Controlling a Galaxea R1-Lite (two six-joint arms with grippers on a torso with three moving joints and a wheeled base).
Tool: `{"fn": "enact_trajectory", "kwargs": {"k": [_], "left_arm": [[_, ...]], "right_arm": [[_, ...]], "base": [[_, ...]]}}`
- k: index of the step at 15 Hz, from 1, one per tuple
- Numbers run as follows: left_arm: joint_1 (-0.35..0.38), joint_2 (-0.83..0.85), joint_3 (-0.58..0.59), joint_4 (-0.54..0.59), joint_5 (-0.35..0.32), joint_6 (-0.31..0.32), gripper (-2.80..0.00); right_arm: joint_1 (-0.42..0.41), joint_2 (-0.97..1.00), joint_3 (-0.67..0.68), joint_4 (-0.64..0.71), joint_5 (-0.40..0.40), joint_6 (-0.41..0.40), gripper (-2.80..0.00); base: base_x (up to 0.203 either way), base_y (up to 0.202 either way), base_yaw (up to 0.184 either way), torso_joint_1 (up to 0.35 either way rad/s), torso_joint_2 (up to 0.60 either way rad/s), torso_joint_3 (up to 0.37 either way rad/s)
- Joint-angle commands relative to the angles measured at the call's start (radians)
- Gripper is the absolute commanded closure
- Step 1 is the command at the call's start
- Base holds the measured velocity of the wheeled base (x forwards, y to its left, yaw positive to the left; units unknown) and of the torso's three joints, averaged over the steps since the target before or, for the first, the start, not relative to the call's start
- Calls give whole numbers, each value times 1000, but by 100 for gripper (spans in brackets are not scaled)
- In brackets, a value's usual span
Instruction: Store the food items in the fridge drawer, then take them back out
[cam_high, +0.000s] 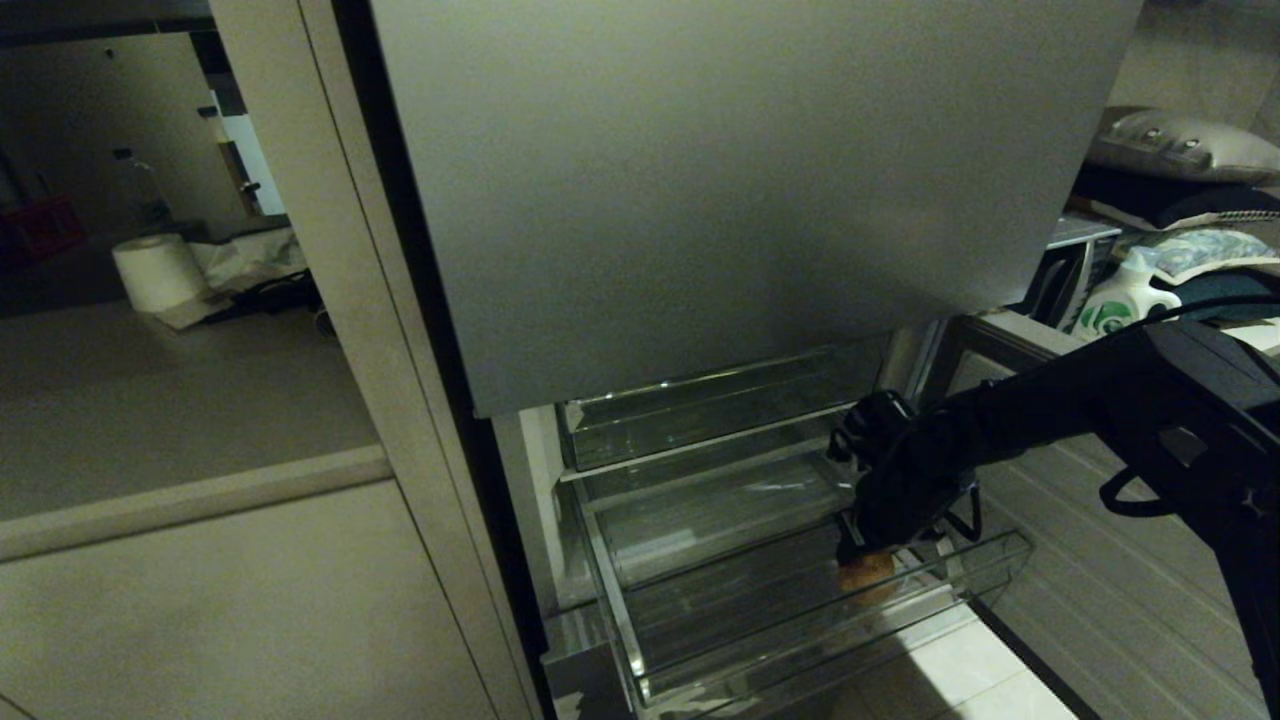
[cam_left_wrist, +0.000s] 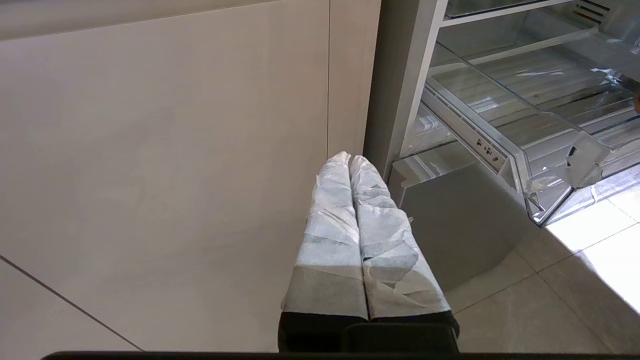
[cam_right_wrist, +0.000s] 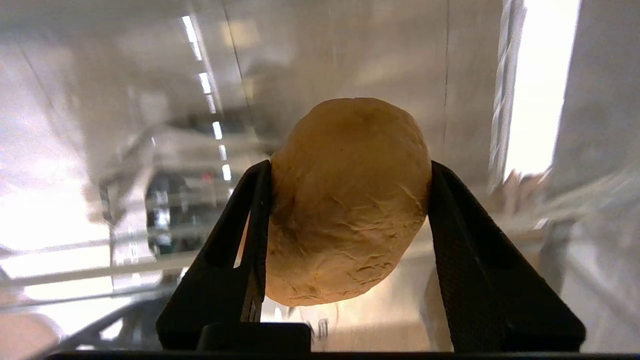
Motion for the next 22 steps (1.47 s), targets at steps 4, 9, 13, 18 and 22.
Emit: {"fn": "enact_trajectory", "kwargs": {"k": [4,9,13,18,22], "left_arm": [[0,0,0,1,0,0,0],[0,0,0,1,0,0,0],[0,0,0,1,0,0,0],[0,0,0,1,0,0,0],[0,0,0,1,0,0,0]], "right_arm": [[9,44,-145,2,-1,2,0],[13,-65,-90,2,0,4,0],[31,-201,76,-38,4,6,0],[35,-347,228,-116,2,4,0],[39,-469,336,-117,2,3,0]], "base": [[0,0,0,0,0,0],[0,0,0,0,0,0],[0,0,0,0,0,0],[0,0,0,0,0,0],[0,0,0,0,0,0]]}}
